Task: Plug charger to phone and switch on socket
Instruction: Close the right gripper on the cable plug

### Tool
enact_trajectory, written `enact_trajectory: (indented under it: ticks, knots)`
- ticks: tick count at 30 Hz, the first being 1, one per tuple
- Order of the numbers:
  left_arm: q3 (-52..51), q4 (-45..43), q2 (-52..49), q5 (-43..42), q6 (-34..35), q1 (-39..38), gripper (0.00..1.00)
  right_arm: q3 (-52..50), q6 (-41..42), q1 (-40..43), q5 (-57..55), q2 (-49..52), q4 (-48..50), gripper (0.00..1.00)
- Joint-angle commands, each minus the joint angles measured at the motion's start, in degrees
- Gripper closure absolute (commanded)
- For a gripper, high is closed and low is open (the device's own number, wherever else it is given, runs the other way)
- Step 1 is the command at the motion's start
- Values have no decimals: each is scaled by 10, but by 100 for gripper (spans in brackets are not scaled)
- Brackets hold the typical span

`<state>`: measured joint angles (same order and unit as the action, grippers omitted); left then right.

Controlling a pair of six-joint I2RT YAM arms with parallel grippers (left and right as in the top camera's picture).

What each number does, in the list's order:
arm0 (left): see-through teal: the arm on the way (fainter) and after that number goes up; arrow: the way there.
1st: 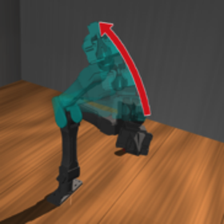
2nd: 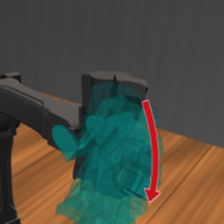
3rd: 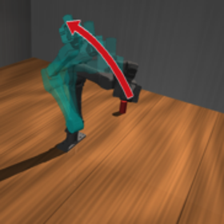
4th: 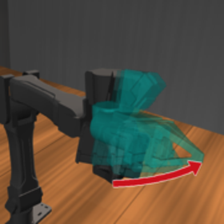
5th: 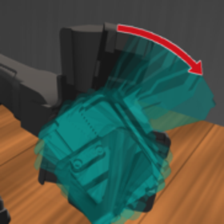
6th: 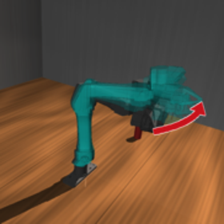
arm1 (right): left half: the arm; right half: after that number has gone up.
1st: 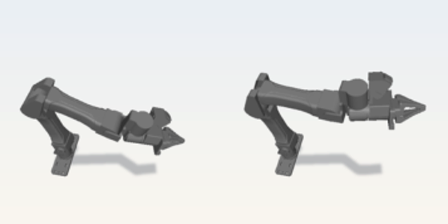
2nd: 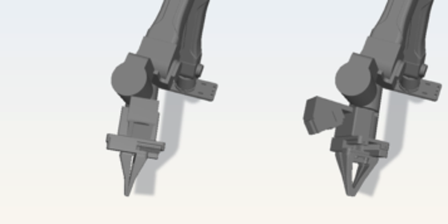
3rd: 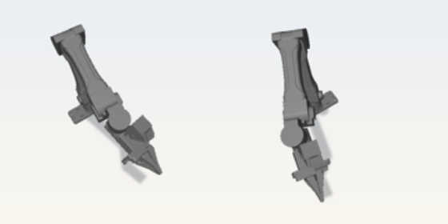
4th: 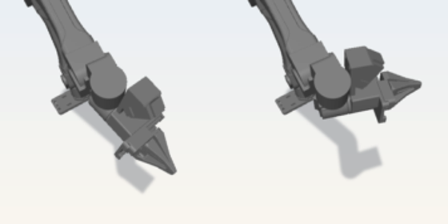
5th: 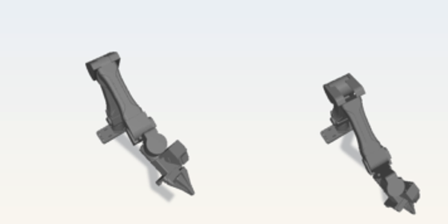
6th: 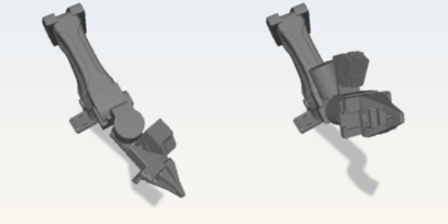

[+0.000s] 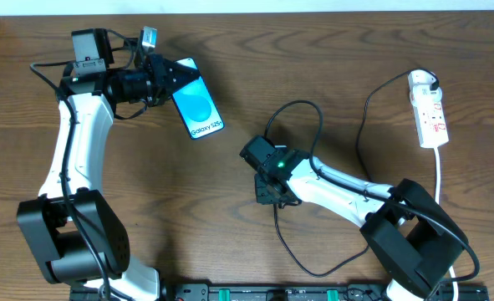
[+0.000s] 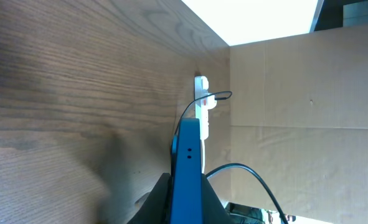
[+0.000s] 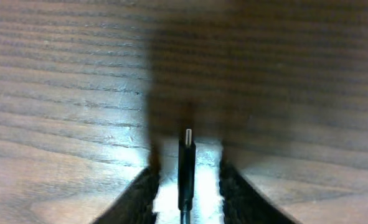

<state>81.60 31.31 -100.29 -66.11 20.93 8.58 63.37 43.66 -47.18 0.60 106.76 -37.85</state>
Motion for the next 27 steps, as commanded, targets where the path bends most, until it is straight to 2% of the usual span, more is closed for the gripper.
enact_trajectory:
  ticks: [1, 5, 15, 27]
  knots:
    - [1, 0, 4, -23, -3, 2, 92, -2, 5, -1, 3, 24, 0, 79]
    - [1, 0, 4, -23, -3, 2, 93, -2, 7, -1, 3, 24, 0, 88]
    - [1, 0, 4, -23, -3, 2, 93, -2, 7, -1, 12, 24, 0, 99]
    - [1, 0, 4, -23, -3, 2, 93, -2, 4, 4, 58, 24, -40, 98]
